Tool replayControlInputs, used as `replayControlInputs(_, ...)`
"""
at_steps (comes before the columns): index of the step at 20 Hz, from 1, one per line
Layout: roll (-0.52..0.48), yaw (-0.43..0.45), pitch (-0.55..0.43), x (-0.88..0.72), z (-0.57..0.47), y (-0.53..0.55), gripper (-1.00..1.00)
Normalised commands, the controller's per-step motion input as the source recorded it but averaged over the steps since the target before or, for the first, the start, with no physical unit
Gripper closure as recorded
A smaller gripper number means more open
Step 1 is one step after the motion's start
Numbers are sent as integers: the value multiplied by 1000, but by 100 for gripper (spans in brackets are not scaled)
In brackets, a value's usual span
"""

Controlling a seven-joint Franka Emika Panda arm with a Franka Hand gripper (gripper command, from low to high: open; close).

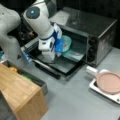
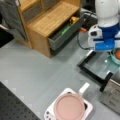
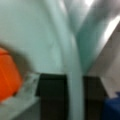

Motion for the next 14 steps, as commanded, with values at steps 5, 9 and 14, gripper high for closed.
replayControlInputs(5, -81, -67, -8, -72, 86, 41, 100)
replayControlInputs(9, -119, -45, 6, 14, 154, -56, 100)
replayControlInputs(14, -182, -10, 70, 109, 198, -197, 100)
